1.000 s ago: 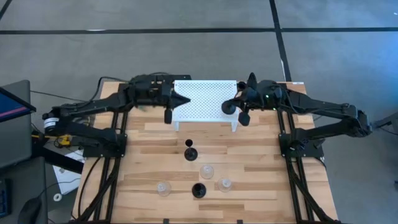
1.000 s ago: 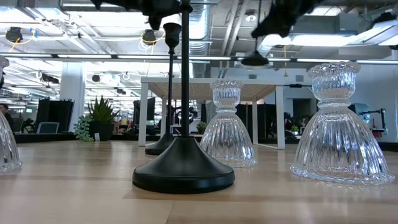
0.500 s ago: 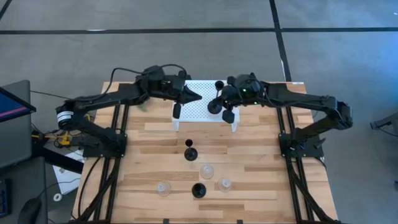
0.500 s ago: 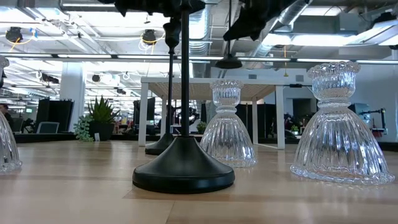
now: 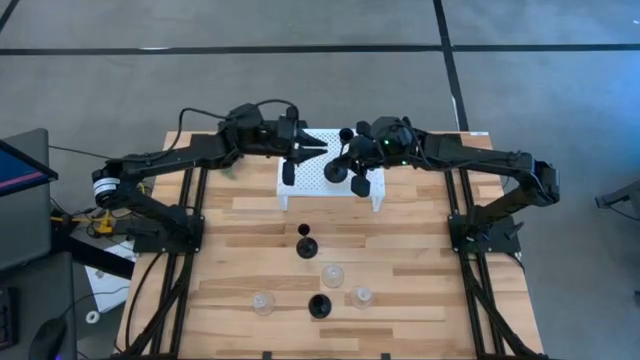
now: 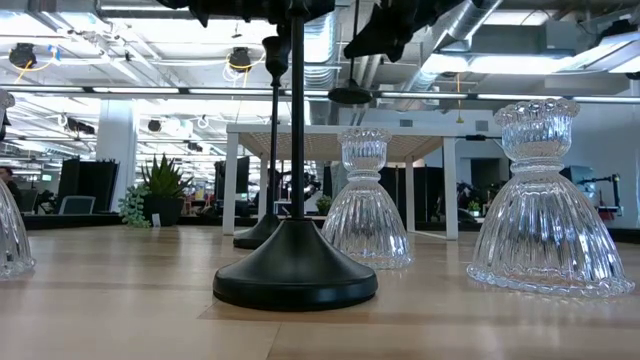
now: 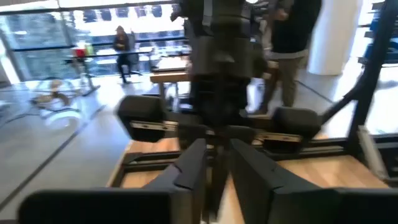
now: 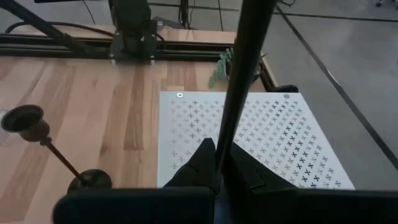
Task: Pick & Place candle stick holders
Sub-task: Put the top black candle holder on the shelf
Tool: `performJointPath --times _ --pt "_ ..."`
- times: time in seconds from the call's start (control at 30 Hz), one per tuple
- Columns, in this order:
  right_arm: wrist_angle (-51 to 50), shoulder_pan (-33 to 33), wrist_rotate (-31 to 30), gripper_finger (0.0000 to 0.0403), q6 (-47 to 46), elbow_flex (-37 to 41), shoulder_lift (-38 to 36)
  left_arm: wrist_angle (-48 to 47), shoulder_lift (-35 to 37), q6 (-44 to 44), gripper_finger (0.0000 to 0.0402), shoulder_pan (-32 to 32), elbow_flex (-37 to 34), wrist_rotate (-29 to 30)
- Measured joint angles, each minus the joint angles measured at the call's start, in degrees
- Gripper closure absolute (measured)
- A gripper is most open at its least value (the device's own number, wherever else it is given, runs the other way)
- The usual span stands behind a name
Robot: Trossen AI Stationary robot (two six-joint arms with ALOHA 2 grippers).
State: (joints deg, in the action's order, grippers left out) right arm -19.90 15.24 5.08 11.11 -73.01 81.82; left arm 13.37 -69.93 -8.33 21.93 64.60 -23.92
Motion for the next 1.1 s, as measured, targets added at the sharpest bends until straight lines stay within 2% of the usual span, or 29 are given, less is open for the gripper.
performJointPath --times 0.2,0.33,1.1 --pt "1.2 -0.2 0.0 0.0403 0.0 0.0 0.0 4.8 -0.7 2.9 0.0258 -1.4 0.0 0.4" --pt "2.1 -0.2 0.0 0.0403 0.0 0.0 0.0 9.1 -3.0 4.1 0.024 -3.2 0.0 0.2" --pt "2.5 -0.2 0.0 0.0402 -0.2 0.1 0.0 20.9 -10.3 6.1 0.0271 -4.0 0.0 0.3"
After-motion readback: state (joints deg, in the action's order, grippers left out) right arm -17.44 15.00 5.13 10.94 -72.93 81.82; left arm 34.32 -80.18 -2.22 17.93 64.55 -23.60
